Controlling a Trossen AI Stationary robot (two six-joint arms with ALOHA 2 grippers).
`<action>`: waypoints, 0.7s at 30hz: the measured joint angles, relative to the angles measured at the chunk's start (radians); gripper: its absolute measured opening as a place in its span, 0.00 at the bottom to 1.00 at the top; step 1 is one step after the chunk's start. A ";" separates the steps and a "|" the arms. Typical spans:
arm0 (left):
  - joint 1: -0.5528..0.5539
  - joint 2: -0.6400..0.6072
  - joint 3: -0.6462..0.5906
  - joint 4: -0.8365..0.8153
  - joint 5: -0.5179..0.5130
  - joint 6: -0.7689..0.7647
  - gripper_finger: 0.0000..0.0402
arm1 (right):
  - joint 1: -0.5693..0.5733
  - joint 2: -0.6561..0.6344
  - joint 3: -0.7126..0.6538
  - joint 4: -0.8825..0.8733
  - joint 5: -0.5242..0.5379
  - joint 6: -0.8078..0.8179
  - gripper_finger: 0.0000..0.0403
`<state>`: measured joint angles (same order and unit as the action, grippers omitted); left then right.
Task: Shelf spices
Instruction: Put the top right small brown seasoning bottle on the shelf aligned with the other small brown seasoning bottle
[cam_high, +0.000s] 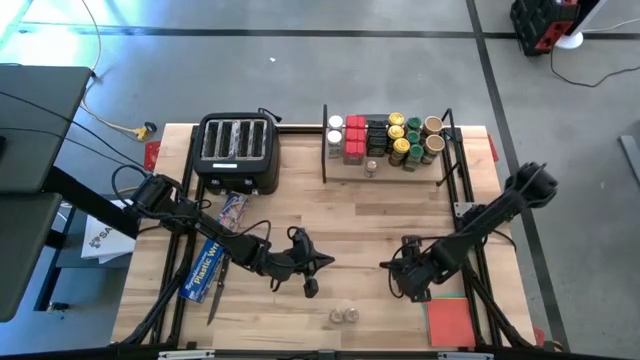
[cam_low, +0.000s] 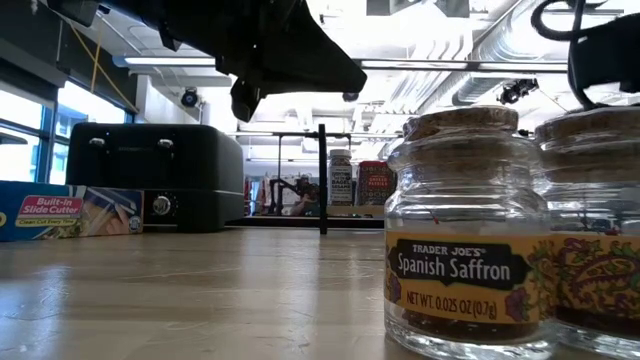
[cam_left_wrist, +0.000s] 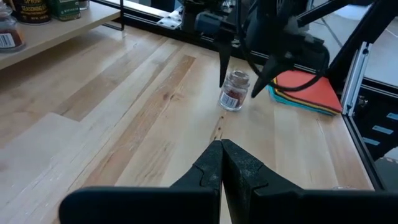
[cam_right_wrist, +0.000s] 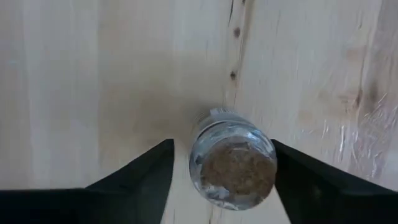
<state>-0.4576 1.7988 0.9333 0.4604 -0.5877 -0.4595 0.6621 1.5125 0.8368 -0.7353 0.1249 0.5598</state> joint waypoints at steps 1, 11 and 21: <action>0.000 0.000 0.000 0.000 0.000 0.000 0.00 | 0.000 0.006 0.000 0.000 0.000 0.001 0.61; 0.000 0.000 0.000 0.001 -0.001 0.000 0.00 | -0.034 0.000 0.061 -0.045 0.044 -0.013 0.39; 0.001 0.000 0.000 0.001 0.000 0.000 0.00 | -0.401 -0.001 0.198 -0.209 0.208 -0.369 0.39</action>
<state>-0.4568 1.7988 0.9333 0.4614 -0.5880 -0.4595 0.2612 1.5112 1.0350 -0.9446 0.3332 0.1911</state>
